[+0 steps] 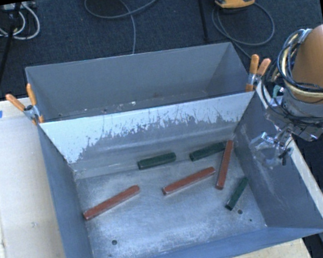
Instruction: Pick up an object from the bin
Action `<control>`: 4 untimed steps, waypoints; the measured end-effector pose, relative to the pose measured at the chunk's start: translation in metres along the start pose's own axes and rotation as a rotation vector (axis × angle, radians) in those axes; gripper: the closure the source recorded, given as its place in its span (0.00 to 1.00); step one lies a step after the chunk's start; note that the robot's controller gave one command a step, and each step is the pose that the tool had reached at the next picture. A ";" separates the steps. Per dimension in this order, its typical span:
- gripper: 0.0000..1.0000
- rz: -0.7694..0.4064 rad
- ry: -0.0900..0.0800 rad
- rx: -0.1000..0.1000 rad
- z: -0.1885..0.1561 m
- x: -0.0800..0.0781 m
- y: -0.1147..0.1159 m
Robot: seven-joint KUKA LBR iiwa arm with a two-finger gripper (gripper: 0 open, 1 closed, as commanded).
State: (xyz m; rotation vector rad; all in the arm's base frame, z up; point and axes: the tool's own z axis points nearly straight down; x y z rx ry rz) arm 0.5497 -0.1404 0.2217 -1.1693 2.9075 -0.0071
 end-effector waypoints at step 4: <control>1.00 -0.365 -0.001 -0.001 -0.051 -0.013 0.020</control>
Offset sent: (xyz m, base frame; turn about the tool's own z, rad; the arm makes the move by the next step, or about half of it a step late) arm 0.0000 0.0000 0.0000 0.0000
